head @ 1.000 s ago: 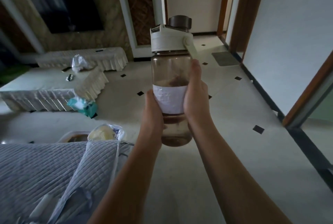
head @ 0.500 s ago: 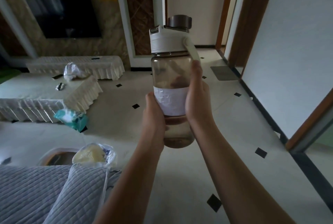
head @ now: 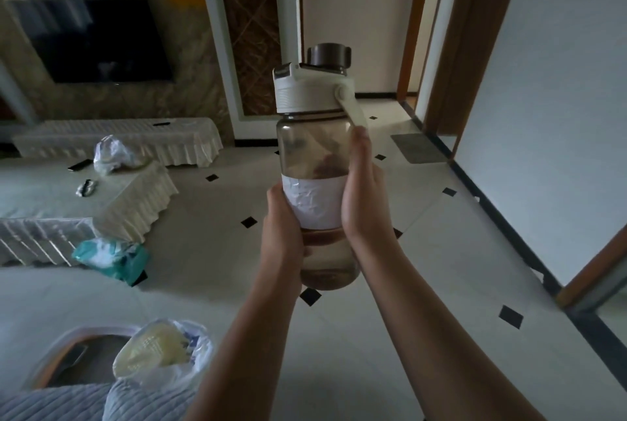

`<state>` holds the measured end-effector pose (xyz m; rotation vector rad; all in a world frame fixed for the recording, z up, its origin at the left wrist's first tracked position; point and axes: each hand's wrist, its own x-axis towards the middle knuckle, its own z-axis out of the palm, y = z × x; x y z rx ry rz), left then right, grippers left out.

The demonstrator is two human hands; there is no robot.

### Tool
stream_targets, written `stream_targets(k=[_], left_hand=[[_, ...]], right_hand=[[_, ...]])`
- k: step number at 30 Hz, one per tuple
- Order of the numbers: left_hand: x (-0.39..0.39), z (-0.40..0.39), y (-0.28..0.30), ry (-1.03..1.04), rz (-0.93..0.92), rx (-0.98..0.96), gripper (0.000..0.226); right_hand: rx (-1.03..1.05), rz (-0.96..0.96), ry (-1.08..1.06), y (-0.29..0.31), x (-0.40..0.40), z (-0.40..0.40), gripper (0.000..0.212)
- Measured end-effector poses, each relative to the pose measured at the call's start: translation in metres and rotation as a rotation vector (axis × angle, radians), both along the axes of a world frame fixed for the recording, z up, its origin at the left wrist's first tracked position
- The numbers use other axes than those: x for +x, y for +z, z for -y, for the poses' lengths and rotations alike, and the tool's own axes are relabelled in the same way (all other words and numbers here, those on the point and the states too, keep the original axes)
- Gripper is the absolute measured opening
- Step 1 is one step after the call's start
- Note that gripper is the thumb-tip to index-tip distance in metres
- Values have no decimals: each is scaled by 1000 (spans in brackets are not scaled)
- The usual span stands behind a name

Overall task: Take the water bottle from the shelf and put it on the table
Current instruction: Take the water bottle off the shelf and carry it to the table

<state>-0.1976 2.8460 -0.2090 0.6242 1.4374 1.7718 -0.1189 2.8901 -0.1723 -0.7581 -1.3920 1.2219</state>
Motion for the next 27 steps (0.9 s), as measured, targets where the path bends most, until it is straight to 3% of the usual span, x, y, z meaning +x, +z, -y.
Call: stream_targets(k=[5,10,18,23,27], left_hand=[[-44,-37,-5,41,6,11,53],[-83,-84,-15,124,8,-21,61],[-137,-177,-16,331,15,-10,56],[-168,-216,-8,443,-10,-15,62],[-196,-240,-2,501,0,-21,56]], right_hand=[[-36,21,45,-7,-48,-40,56],[-73,-29,99,-18,-89,-93,68],[-145,54,215,-27,-157,-202,68],[-175,-32,348,-20,-196,-246,62],[-217,-29,370,-17,-227,-270,75]])
